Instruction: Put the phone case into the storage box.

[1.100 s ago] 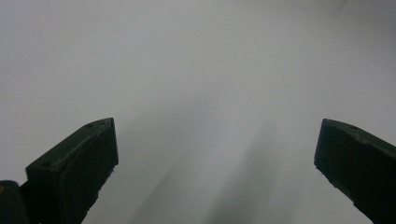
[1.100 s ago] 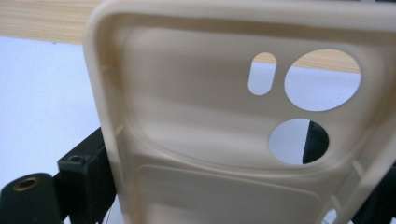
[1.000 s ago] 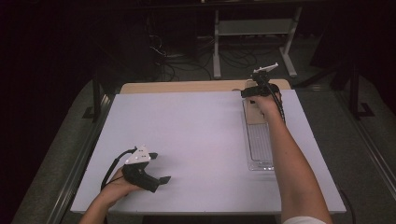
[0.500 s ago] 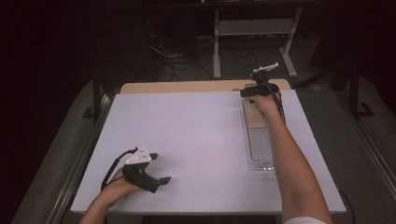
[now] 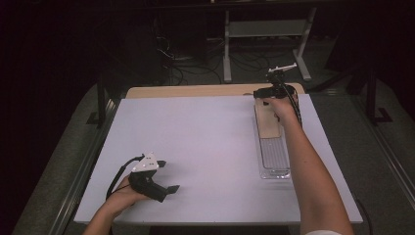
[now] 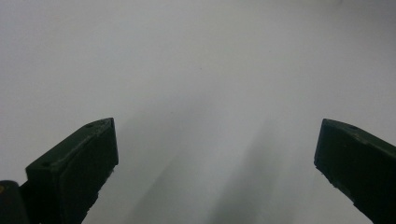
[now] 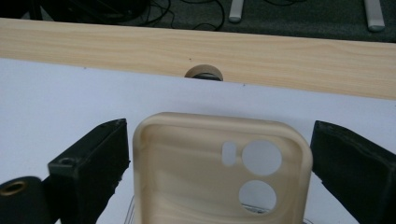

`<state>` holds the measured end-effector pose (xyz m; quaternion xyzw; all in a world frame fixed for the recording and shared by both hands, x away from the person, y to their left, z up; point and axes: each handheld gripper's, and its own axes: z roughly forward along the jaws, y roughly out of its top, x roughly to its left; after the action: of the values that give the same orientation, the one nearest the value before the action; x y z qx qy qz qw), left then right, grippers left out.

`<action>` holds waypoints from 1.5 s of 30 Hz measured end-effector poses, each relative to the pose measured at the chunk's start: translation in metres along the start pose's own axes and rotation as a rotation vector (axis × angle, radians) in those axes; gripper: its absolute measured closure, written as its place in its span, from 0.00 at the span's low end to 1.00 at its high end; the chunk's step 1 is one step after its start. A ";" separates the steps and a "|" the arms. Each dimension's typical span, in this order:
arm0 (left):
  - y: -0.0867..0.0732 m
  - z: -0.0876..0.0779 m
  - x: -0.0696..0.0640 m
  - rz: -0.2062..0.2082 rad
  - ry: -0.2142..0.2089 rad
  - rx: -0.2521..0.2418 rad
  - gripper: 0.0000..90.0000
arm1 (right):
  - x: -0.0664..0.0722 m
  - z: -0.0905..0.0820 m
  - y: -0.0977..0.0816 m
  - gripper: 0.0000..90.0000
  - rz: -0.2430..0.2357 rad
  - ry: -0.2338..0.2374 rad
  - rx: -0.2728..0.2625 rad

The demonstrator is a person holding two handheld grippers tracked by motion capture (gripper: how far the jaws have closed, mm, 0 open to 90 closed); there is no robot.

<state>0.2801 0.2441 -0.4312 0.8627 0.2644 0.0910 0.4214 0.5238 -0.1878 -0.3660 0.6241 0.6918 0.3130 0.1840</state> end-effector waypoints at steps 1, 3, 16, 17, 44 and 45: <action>0.000 0.000 0.000 0.000 0.000 0.000 0.00 | 0.000 -0.001 0.000 0.06 0.001 0.003 -0.004; 0.000 0.000 0.001 0.004 0.002 0.007 0.00 | 0.000 -0.004 0.001 0.06 0.008 0.011 -0.006; 0.002 0.003 0.002 0.013 0.003 0.019 0.00 | 0.004 -0.021 -0.001 0.04 -0.038 0.068 -0.011; 0.002 0.003 0.001 0.007 0.002 0.019 0.00 | 0.005 -0.022 -0.001 0.04 -0.046 0.071 -0.011; 0.002 0.000 0.000 0.015 0.017 -0.009 0.00 | 0.022 -0.062 -0.046 0.04 -0.176 0.200 -0.073; 0.002 0.000 0.000 0.020 0.017 -0.006 0.00 | 0.022 -0.063 -0.048 0.04 -0.177 0.205 -0.074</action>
<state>0.2808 0.2432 -0.4291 0.8631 0.2591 0.1033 0.4210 0.4438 -0.1798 -0.3484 0.5181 0.7474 0.3831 0.1620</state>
